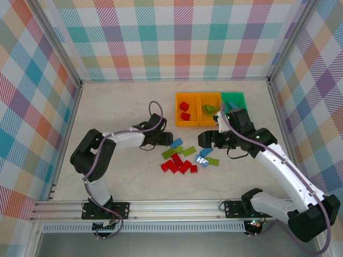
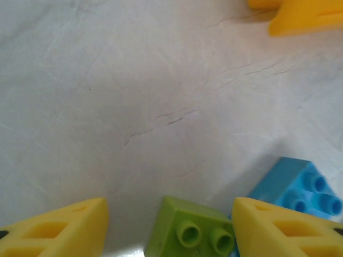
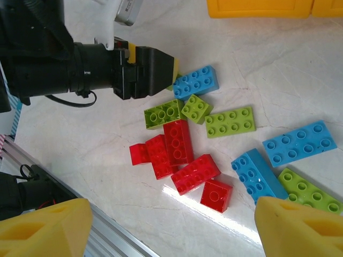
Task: Sort the legos into containers by color
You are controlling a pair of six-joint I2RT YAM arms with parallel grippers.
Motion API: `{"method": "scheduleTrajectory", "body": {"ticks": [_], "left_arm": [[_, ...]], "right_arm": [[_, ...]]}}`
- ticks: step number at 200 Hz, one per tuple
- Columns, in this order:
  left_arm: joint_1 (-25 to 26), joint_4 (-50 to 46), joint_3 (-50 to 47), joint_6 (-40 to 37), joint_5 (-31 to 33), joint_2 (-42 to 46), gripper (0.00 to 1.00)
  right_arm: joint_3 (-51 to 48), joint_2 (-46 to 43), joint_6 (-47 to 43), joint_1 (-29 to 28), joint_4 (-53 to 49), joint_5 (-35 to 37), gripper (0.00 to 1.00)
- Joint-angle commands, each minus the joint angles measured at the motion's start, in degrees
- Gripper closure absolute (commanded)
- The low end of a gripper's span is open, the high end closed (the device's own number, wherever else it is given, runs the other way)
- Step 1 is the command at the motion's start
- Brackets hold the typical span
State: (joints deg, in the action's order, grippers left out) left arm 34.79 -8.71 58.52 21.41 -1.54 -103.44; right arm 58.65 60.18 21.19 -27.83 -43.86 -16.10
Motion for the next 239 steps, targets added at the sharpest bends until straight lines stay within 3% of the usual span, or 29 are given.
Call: {"method": "scheduleTrajectory", "body": {"ticks": [1, 33, 88, 102, 119, 134, 170, 218, 239], "left_arm": [[0.63, -4.88, 3.14, -1.20, -0.05, -2.00, 0.40], [0.63, -9.96, 1.56, -1.55, 0.07, -1.70, 0.41], [-0.65, -12.22, -7.80, 1.74, 13.65, 6.00, 0.43], [-0.86, -10.62, -9.97, 1.60, 12.05, 8.70, 0.43], [-0.77, -4.00, -12.65, -0.53, 4.12, 12.07, 0.39], [-0.69, -0.69, -14.33, -1.42, 0.94, 14.17, 0.33], [-0.77, -6.64, -10.88, -1.76, 5.86, 8.59, 0.27], [-0.77, -6.69, -8.60, 1.88, 5.11, 3.55, 0.57], [-0.77, -9.17, -8.32, 1.40, 4.51, 4.65, 0.62]], "right_arm": [[-0.47, -1.03, 0.52, -0.29, -0.09, -0.87, 0.20], [-0.82, -1.39, 0.52, -0.27, 0.08, -0.34, 0.20], [-0.57, 0.48, 0.34, -0.28, 1.16, -1.74, 0.20], [-0.31, 1.05, 0.26, -0.26, 1.35, -2.01, 0.20], [0.06, 1.64, 0.12, -0.27, 1.56, -2.34, 0.20], [0.46, 2.03, 0.07, -0.28, 1.45, -2.70, 0.20], [-0.32, 1.01, 0.76, -0.29, 1.78, -2.62, 0.19], [-0.47, 0.38, 0.94, -0.29, 0.67, -2.62, 0.18], [-0.28, 0.46, 0.94, -0.29, 0.31, -2.79, 0.18]]}}
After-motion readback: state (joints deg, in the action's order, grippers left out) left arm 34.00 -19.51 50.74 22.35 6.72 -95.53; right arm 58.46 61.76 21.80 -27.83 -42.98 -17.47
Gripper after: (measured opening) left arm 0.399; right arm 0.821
